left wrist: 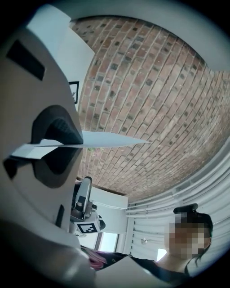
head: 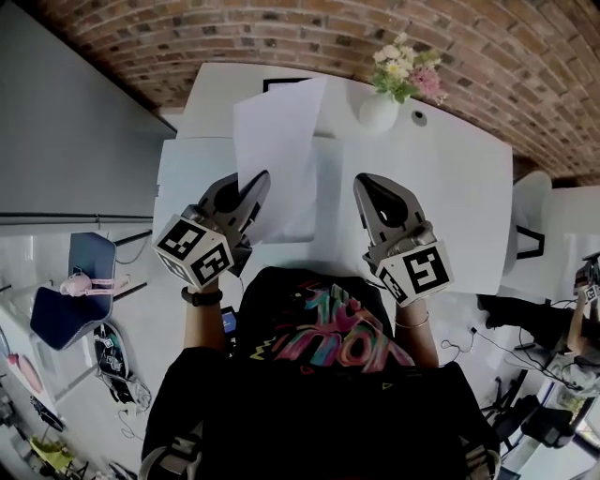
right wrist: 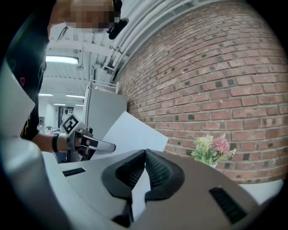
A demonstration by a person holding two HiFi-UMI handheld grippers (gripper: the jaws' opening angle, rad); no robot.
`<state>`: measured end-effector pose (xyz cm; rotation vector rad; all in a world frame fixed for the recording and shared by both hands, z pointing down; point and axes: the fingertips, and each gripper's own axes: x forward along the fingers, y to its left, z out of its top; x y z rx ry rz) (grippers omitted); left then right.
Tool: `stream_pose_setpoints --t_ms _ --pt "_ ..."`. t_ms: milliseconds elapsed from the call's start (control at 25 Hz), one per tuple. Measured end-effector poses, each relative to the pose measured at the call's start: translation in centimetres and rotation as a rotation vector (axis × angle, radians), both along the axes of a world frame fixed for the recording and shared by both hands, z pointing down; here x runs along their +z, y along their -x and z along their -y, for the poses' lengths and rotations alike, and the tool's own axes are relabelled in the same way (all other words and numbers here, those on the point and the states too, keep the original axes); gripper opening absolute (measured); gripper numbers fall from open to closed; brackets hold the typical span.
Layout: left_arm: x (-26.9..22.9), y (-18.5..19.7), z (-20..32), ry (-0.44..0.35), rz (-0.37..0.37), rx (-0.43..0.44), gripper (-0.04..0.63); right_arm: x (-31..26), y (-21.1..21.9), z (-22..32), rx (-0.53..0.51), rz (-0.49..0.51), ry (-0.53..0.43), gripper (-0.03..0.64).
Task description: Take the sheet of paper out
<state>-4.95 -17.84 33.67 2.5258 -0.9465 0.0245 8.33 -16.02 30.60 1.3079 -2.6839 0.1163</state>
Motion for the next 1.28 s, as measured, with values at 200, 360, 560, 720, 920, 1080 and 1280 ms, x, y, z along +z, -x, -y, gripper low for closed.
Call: stream_pose_setpoints --t_ms 200,360,560,720,920,1080,1280 --pt "-0.5 -1.2 0.1 -0.068 0.063 -0.056 0.023 -0.7 -2.6 -0.3 0.082 0.000 -0.015 0.021" --pt "-0.5 -1.8 0.1 -0.126 0.089 -0.100 0.023 -0.7 -4.3 -0.4 0.126 -0.005 -0.012 0.021" --pt "-0.3 -1.8 0.0 -0.170 0.144 -0.167 0.023 -0.4 -5.8 -0.3 0.168 -0.006 -0.003 0.021" --pt "-0.5 -2.0 0.3 -0.222 0.203 -0.177 0.023 -0.1 -6.2 0.0 0.173 0.000 0.006 0.021" --pt "-0.3 -1.9 0.7 -0.213 0.202 -0.171 0.023 0.0 -5.9 0.5 0.161 0.000 0.011 0.021" --pt "-0.1 -1.6 0.8 -0.214 0.212 -0.173 0.023 0.1 -5.7 0.8 0.151 -0.003 0.022 0.021" --pt "0.0 -1.3 1.1 -0.203 0.202 -0.177 0.023 0.4 -5.8 1.0 0.145 0.000 0.027 0.021"
